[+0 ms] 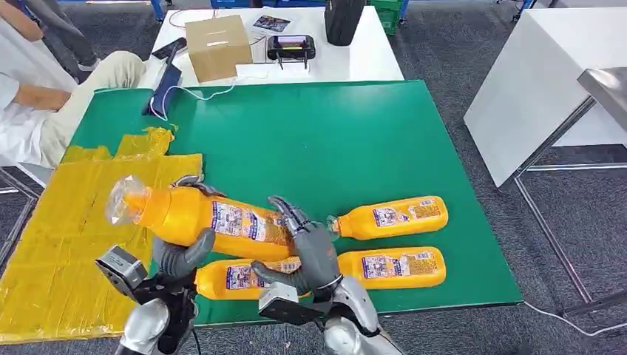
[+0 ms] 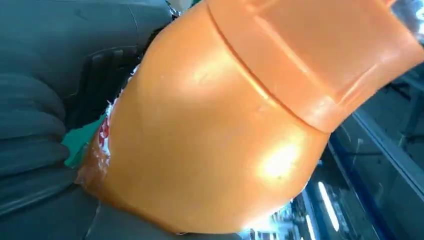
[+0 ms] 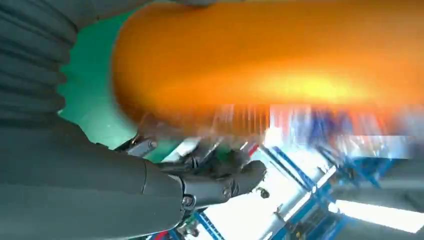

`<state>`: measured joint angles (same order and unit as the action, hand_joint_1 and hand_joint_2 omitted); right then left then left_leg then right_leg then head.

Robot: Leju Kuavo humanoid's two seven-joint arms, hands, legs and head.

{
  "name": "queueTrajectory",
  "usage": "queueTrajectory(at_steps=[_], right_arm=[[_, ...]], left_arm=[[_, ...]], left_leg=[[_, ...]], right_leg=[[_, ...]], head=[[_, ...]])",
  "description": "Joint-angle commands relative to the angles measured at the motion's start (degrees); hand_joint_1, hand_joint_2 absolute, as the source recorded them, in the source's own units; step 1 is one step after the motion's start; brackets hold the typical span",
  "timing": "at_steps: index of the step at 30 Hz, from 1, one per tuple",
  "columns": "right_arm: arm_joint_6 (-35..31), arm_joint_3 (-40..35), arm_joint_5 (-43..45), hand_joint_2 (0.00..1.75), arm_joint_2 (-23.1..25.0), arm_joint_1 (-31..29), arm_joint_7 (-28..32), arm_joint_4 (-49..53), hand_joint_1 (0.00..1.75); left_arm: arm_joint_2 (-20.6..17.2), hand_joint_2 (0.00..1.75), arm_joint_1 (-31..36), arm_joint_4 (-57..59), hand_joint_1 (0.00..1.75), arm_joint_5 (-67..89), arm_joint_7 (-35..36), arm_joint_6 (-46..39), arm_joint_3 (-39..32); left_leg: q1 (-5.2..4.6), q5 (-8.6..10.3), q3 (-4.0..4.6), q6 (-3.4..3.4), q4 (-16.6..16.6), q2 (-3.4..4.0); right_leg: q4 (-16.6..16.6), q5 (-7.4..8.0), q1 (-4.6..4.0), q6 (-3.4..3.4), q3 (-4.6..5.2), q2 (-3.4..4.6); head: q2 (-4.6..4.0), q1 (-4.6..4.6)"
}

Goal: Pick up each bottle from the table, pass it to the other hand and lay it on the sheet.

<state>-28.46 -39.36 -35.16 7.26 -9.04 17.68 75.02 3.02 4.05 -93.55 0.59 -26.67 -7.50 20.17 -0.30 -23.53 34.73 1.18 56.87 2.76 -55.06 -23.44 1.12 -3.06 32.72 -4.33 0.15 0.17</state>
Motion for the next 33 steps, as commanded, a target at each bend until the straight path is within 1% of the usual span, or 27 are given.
queueTrajectory(at_steps=[1,2,4,5,6,7,9,10,11,12,13,14,15,16,18,19,20,21,22,23,25,26,27,28,31,32,33], right_arm=[[1.1,4.6,8.1,1.75,-4.1,4.8,4.2,13.3,0.00],[1.2,5.7,10.7,1.75,-4.6,6.0,5.8,16.1,0.00],[1.3,7.9,13.2,1.75,-5.3,8.8,6.6,21.9,0.00],[1.9,9.3,17.1,1.75,-5.3,10.6,7.8,25.5,0.00],[3.0,10.9,20.8,1.75,-5.7,12.7,8.5,29.8,0.00],[3.8,12.0,21.7,1.75,-6.2,14.0,8.3,32.5,0.00],[5.0,14.1,21.8,1.75,-7.1,16.5,8.0,36.5,0.00],[5.6,14.4,21.7,1.75,-7.1,16.7,8.0,36.9,0.00],[5.0,15.2,20.4,1.75,-6.8,17.0,8.8,37.2,0.00],[4.2,15.7,19.0,1.75,-6.7,17.2,9.3,37.6,0.00],[3.9,16.5,18.4,1.75,-6.7,17.4,9.3,38.1,0.00],[5.4,17.2,20.0,1.75,-6.9,16.7,9.2,38.2,0.00],[6.3,18.2,20.6,1.75,-6.7,16.3,9.2,38.1,0.00],[6.6,18.4,20.6,1.75,-6.5,16.3,9.3,38.0,0.00],[8.6,20.0,22.6,1.75,-5.5,13.6,10.1,36.5,0.00],[9.0,20.7,23.4,1.75,-4.8,12.4,10.4,35.7,0.00],[9.2,21.3,23.7,1.75,-4.4,11.2,10.6,35.1,0.00],[9.1,21.7,23.6,1.75,-4.2,10.9,10.9,35.0,0.00],[9.3,21.9,23.6,1.75,-4.1,10.9,10.9,35.0,0.00],[9.1,21.8,22.9,1.75,-4.3,10.8,11.5,34.7,0.00],[8.1,21.4,22.2,1.75,-4.6,10.9,11.8,33.9,0.00],[8.0,21.1,21.9,1.75,-4.9,11.1,11.9,33.4,0.00],[8.1,20.7,22.0,1.75,-4.9,11.3,12.1,32.5,0.00],[8.3,20.5,22.7,1.75,-4.8,11.5,12.5,31.7,0.00],[8.7,20.1,24.1,1.75,-4.4,11.2,12.8,28.8,0.00],[8.8,20.0,24.9,1.75,-4.2,11.0,13.0,27.9,0.00],[8.8,20.0,25.3,1.75,-4.1,10.8,12.8,26.9,0.00]], left_arm=[[-0.7,1.75,1.2,2.3,1.75,5.1,-0.2,-4.4,2.5],[-0.7,1.75,1.2,2.6,1.75,9.3,-0.3,-7.8,3.1],[-0.7,1.75,1.7,3.8,1.75,15.6,0.2,-12.9,3.7],[-0.9,1.75,1.7,4.4,1.75,21.3,0.6,-16.8,4.0],[-0.8,1.75,1.4,5.3,1.75,32.2,2.7,-23.3,4.2],[-0.5,1.75,1.2,5.7,1.75,37.0,4.4,-25.6,4.8],[-0.6,1.75,3.1,8.6,1.75,47.0,9.2,-27.8,5.8],[-0.6,1.75,3.8,9.7,1.75,49.2,10.6,-28.4,5.5],[-0.9,1.75,5.5,11.8,1.75,57.0,15.8,-27.9,5.5],[-1.2,1.75,8.0,14.5,1.75,69.6,23.1,-26.8,5.1],[-1.4,1.75,11.8,18.4,1.75,78.7,28.7,-24.9,5.5],[-1.8,1.75,14.8,21.7,1.75,87.6,34.5,-22.3,5.2],[-1.9,1.75,16.9,24.2,1.75,87.1,34.5,-22.3,5.0],[-1.8,1.75,17.2,24.9,1.75,87.0,34.3,-22.6,4.9],[-8.7,1.75,24.9,30.7,1.75,89.4,46.7,-14.0,14.3],[-10.5,1.75,28.0,34.5,1.75,89.4,49.5,-10.7,16.2],[-11.8,1.75,31.1,39.5,1.75,89.4,50.1,-8.4,15.7],[-11.8,1.75,32.7,43.0,1.75,89.4,48.6,-9.9,14.2],[-11.7,1.75,33.5,45.0,1.75,89.4,47.5,-11.3,13.3],[-13.1,1.75,35.8,47.7,1.75,89.4,50.2,-8.8,14.9],[-14.4,1.75,39.2,53.5,1.75,89.4,50.5,-8.9,14.5],[-15.3,1.75,40.9,56.5,1.75,89.4,50.7,-7.9,13.9],[-17.1,1.75,43.0,60.0,1.75,89.4,50.2,-7.4,13.2],[-18.6,1.75,44.5,62.5,1.75,89.4,50.5,-7.0,13.7],[-21.9,1.75,47.7,68.1,1.75,89.4,49.0,-7.4,12.4],[-22.5,1.75,48.6,70.1,1.75,89.4,48.5,-6.7,11.7],[-23.5,1.75,49.5,72.1,1.75,89.4,49.0,-3.8,11.9]], left_leg=[[0.09,-0.05,-0.12,-0.07,0.0,-0.30],[0.10,-0.06,-0.15,-0.08,0.0,-0.33],[0.10,-0.10,-0.16,-0.09,0.0,-0.43],[0.05,-0.03,-0.07,-0.05,0.0,-0.37],[0.11,-0.11,-0.18,-0.09,0.0,-0.62],[0.21,-0.27,-0.39,-0.16,0.1,-0.81],[0.14,-0.24,-0.25,-0.10,0.1,-0.88],[0.04,-0.08,-0.14,-0.05,0.0,-0.66],[0.04,-0.08,-0.16,-0.05,0.0,-0.67],[0.08,-0.08,-0.13,-0.05,0.0,-0.55],[0.08,-0.12,-0.17,-0.08,0.0,-0.53],[0.01,0.01,0.01,-0.05,0.0,-0.49],[0.06,0.02,-0.01,-0.07,0.0,-0.64],[0.04,0.03,-0.01,-0.09,0.0,-0.69],[0.04,0.08,-0.01,-0.09,0.0,-0.48],[0.02,0.08,0.05,-0.09,0.0,-0.34],[0.10,0.10,0.02,-0.18,0.1,-0.46],[0.08,0.18,0.06,-0.16,0.0,-0.41],[0.10,0.26,0.02,-0.16,0.0,-0.37],[0.16,0.31,-0.02,-0.21,0.0,-0.32],[0.22,0.34,0.03,-0.32,0.0,-0.19],[0.24,0.33,0.06,-0.35,0.1,-0.16],[0.28,0.32,0.05,-0.37,0.1,-0.22],[0.23,0.49,0.09,-0.29,0.0,-0.14],[0.35,0.46,0.10,-0.37,0.1,0.03],[0.39,0.43,0.05,-0.41,0.1,0.28],[0.39,0.42,0.02,-0.40,0.0,0.20]], right_leg=[[0.0,-0.09,-0.04,0.10,-0.18,0.10],[0.0,-0.10,-0.05,0.12,-0.21,0.13],[0.0,-0.16,-0.04,0.14,-0.23,0.14],[0.0,-0.10,-0.01,0.08,-0.13,-0.01],[0.0,-0.23,-0.03,0.14,-0.31,0.00],[0.0,-0.39,-0.08,0.26,-0.54,0.25],[-0.1,-0.39,-0.03,0.17,-0.46,-0.03],[0.0,-0.22,0.02,0.08,-0.26,-0.18],[0.0,-0.22,0.03,0.09,-0.29,-0.13],[0.0,-0.17,-0.01,0.09,-0.25,-0.06],[0.0,-0.19,0.00,0.12,-0.30,0.06],[0.0,-0.09,0.03,0.08,-0.11,-0.08],[0.0,-0.11,0.00,0.13,-0.11,-0.12],[0.0,-0.11,0.02,0.16,-0.12,-0.13],[0.0,-0.02,0.00,0.15,-0.07,-0.02],[0.0,0.08,0.00,0.15,0.06,0.07],[-0.1,0.16,-0.05,0.36,0.01,0.16],[0.0,0.17,-0.06,0.27,0.05,-0.01],[-0.1,0.18,-0.08,0.31,0.05,0.10],[0.0,0.26,-0.12,0.32,0.05,0.28],[-0.1,0.36,-0.21,0.51,0.11,0.51],[-0.2,0.35,-0.23,0.48,0.17,0.50],[-0.2,0.33,-0.26,0.54,0.17,0.54],[-0.2,0.42,-0.24,0.50,0.22,0.33],[-0.2,0.41,-0.31,0.58,0.23,0.71],[-0.2,0.45,-0.35,0.62,0.26,0.98],[-0.2,0.42,-0.35,0.64,0.24,0.96]], head=[[0.00,0.00],[0.00,-0.02],[0.00,0.00],[0.00,-0.02],[0.00,0.00],[0.00,0.00],[0.00,0.00],[0.00,0.00],[0.00,0.00],[0.00,0.00],[0.00,-0.02],[0.00,0.00],[0.00,-0.02],[0.00,0.00],[0.00,-0.02],[0.00,-0.04],[0.00,-0.02],[0.00,0.00],[0.00,0.00],[0.00,0.02],[0.00,-0.02],[0.00,-0.02],[0.00,-0.02],[0.00,0.00],[0.00,0.02],[0.00,0.00],[0.00,0.00]])
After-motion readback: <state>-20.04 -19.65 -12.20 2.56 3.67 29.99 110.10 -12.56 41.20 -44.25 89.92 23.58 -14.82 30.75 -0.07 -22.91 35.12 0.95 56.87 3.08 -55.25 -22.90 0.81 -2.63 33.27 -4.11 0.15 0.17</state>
